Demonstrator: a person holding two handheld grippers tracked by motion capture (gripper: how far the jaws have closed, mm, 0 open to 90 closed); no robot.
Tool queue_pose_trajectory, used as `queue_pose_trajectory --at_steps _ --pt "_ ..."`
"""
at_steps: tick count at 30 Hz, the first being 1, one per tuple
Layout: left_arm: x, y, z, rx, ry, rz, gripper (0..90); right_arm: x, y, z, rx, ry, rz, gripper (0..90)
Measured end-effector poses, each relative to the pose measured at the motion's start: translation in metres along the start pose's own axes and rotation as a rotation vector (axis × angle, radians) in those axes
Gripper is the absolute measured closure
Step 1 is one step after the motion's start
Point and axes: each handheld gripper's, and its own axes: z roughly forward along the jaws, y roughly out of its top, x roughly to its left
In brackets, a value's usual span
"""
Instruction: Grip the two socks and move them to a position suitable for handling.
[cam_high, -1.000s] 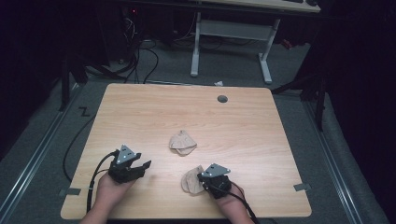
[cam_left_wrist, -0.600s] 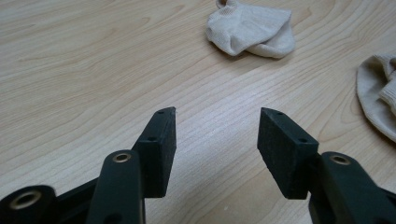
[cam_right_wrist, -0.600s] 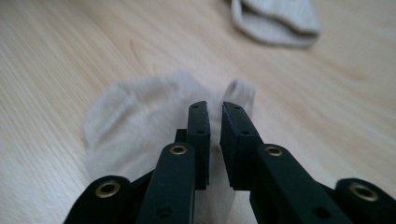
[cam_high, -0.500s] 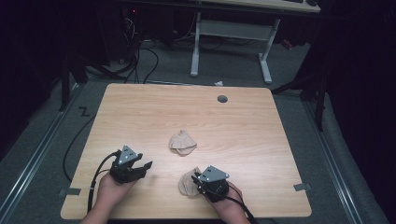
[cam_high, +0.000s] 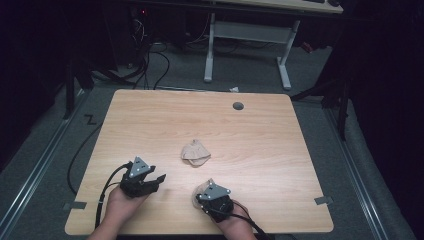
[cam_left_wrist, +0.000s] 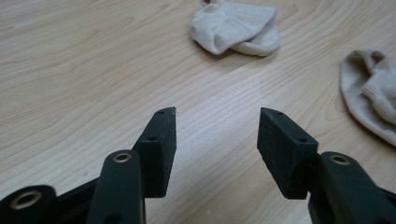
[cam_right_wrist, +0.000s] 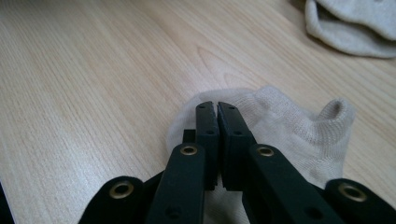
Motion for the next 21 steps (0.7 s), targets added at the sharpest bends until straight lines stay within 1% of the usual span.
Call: queue_pose_trajectory --at_steps 1,3,6,8,10,11,12,13,14,15,16,17,18,21 --pt "-0.003 0.0 0.001 0.0 -0.003 0.012 47.6 0.0 0.0 -0.001 -0.005 -0.003 -0.002 88.1" --pt "-0.008 0.001 0.003 0.008 -0.011 0.031 48.1 -0.001 0.002 -0.006 -0.024 -0.006 0.009 88.1" --pt "-0.018 0.002 0.007 0.022 -0.03 0.061 49.7 -0.006 0.005 -0.018 -0.079 -0.009 0.032 88.1" --pt "-0.027 0.003 0.01 0.017 -0.049 0.072 51.5 -0.011 0.006 -0.027 -0.116 -0.013 0.054 88.1" --pt "-0.037 0.005 0.013 0.024 -0.081 0.082 53.8 -0.016 0.007 -0.036 -0.149 -0.021 0.078 88.2" --pt "-0.043 0.007 0.015 0.029 -0.104 0.085 57.2 -0.019 0.007 -0.04 -0.162 -0.027 0.08 88.2" --pt "-0.048 0.009 0.017 0.03 -0.131 0.08 60.6 -0.021 0.007 -0.043 -0.17 -0.035 0.083 88.2" --pt "-0.056 0.011 0.02 0.027 -0.168 0.076 63.6 -0.024 0.007 -0.046 -0.178 -0.044 0.087 88.2" --pt "-0.061 0.012 0.021 0.028 -0.182 0.083 65.7 -0.027 0.007 -0.049 -0.186 -0.049 0.099 88.2" --pt "-0.068 0.013 0.024 0.033 -0.193 0.097 68.0 -0.028 0.006 -0.05 -0.19 -0.054 0.103 88.2" --pt "-0.076 0.013 0.027 0.044 -0.213 0.116 70.2 -0.03 0.006 -0.052 -0.194 -0.059 0.109 88.3" --pt "-0.081 0.013 0.028 0.047 -0.224 0.126 72.0 -0.033 0.005 -0.054 -0.2 -0.064 0.115 88.3" --pt "-0.089 0.013 0.031 0.06 -0.239 0.145 72.6 -0.034 0.005 -0.055 -0.2 -0.069 0.115 88.2" --pt "-0.102 0.012 0.037 0.081 -0.243 0.194 73.5 -0.04 0.003 -0.058 -0.204 -0.081 0.131 88.3"
